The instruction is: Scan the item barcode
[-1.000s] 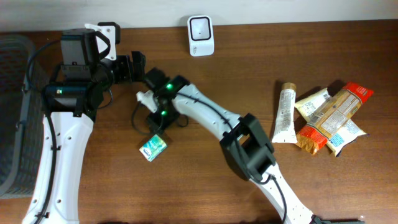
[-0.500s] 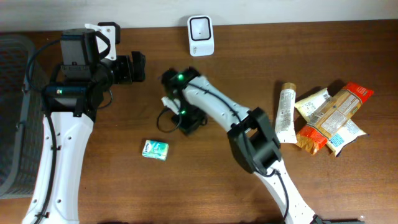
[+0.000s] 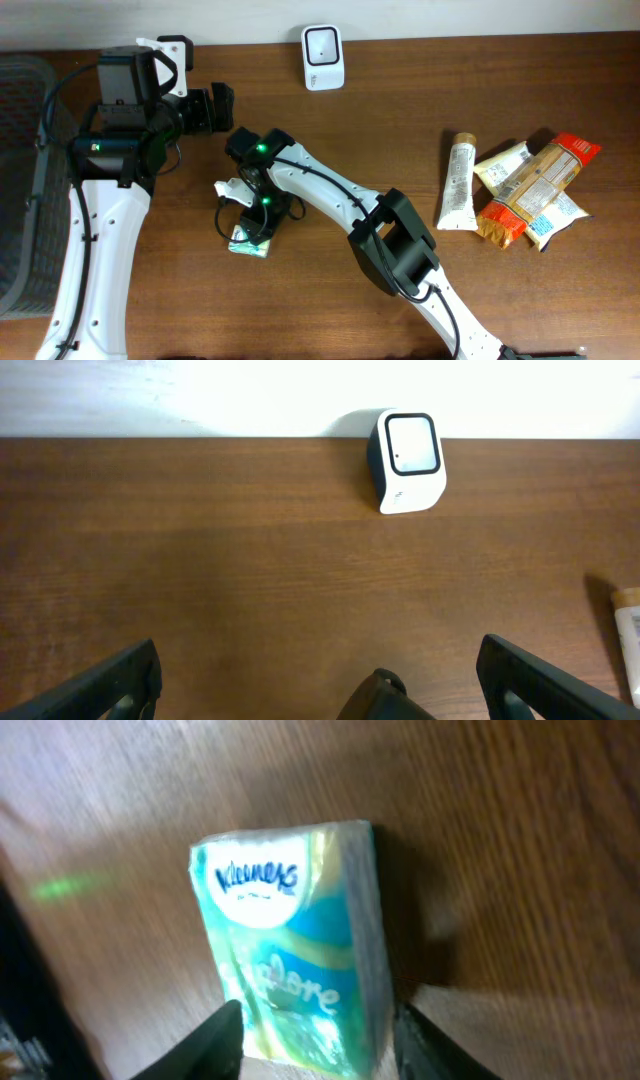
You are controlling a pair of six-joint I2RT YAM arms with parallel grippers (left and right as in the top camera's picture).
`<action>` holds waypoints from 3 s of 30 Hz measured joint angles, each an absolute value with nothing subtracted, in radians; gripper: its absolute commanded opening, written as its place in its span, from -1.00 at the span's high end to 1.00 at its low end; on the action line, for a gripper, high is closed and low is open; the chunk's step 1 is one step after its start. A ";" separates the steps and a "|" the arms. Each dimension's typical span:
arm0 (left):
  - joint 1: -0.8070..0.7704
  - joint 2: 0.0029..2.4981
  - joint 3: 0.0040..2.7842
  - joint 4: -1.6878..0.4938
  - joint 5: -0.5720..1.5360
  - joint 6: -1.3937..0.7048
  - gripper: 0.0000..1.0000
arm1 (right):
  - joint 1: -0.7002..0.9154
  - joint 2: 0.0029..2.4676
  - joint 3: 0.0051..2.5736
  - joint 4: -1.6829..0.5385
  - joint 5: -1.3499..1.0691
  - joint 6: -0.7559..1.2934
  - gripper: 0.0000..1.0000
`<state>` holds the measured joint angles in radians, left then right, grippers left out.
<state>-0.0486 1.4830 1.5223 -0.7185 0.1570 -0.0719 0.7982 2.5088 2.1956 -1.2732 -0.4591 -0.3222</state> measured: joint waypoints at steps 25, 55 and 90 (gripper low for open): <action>-0.049 1.483 1.522 -0.719 0.157 -0.072 -0.98 | 0.753 2.509 2.185 -1.232 -0.426 -0.090 0.92; -0.049 1.483 1.522 -0.719 0.157 -0.072 -0.98 | 0.805 2.441 2.028 -1.069 -0.483 -0.165 0.92; -0.049 1.483 1.522 -0.718 0.157 -0.072 -0.98 | 0.346 2.292 1.709 -0.956 -0.588 0.049 0.92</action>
<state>-0.0486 1.4830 1.5223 -0.7181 0.1566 -0.0719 0.3458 2.2917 1.7092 -0.9558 -0.5877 0.0486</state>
